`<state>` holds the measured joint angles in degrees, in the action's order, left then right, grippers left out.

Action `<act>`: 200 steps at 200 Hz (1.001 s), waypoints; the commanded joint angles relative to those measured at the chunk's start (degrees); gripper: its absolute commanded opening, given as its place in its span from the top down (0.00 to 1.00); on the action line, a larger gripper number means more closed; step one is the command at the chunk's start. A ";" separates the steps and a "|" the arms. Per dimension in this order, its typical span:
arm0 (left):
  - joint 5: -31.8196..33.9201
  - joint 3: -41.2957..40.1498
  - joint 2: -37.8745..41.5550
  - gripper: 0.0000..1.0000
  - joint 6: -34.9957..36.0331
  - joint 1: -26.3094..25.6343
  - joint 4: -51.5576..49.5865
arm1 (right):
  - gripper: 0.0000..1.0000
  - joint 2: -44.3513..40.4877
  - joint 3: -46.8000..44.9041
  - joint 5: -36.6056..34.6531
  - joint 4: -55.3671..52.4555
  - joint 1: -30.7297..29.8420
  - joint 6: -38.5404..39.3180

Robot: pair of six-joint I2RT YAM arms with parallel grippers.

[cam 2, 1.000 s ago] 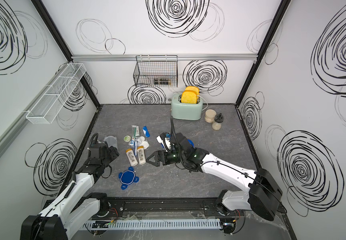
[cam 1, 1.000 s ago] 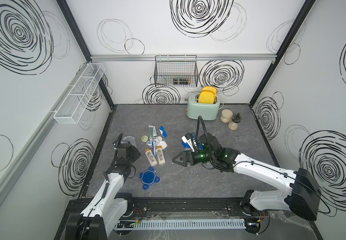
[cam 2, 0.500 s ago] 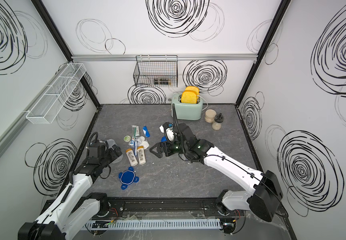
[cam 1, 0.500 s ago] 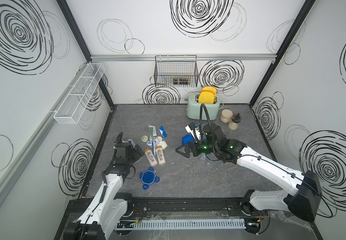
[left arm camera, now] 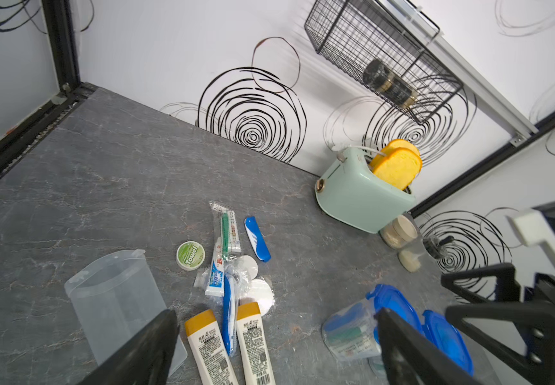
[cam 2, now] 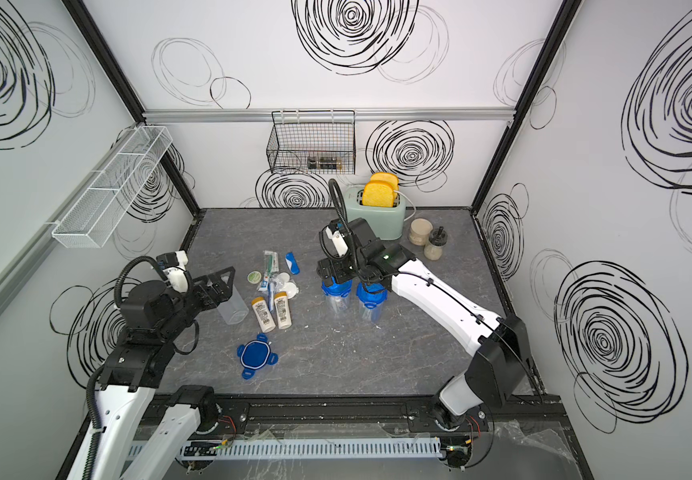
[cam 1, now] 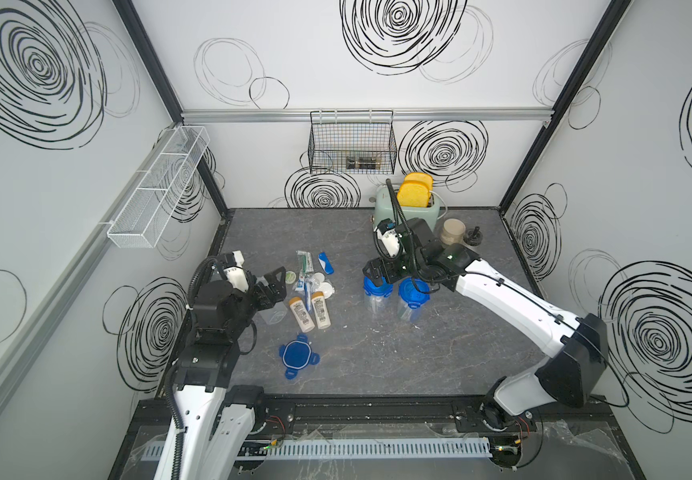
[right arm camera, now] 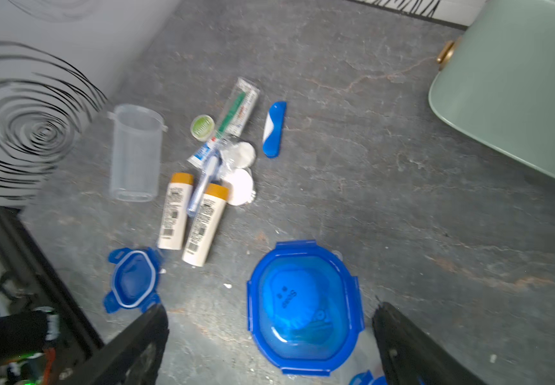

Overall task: Take out toiletry kits
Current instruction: Move the container to the center of the board.

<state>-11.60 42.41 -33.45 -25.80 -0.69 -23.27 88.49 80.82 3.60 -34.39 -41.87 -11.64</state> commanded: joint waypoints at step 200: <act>-2.24 -5.01 3.99 0.04 2.07 -2.23 2.30 | 0.02 14.58 7.97 -8.08 -12.53 -3.03 -17.09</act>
<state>-13.82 38.02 -29.39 -24.38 -2.52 -23.46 104.53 89.58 -3.42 -44.53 -43.86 -26.22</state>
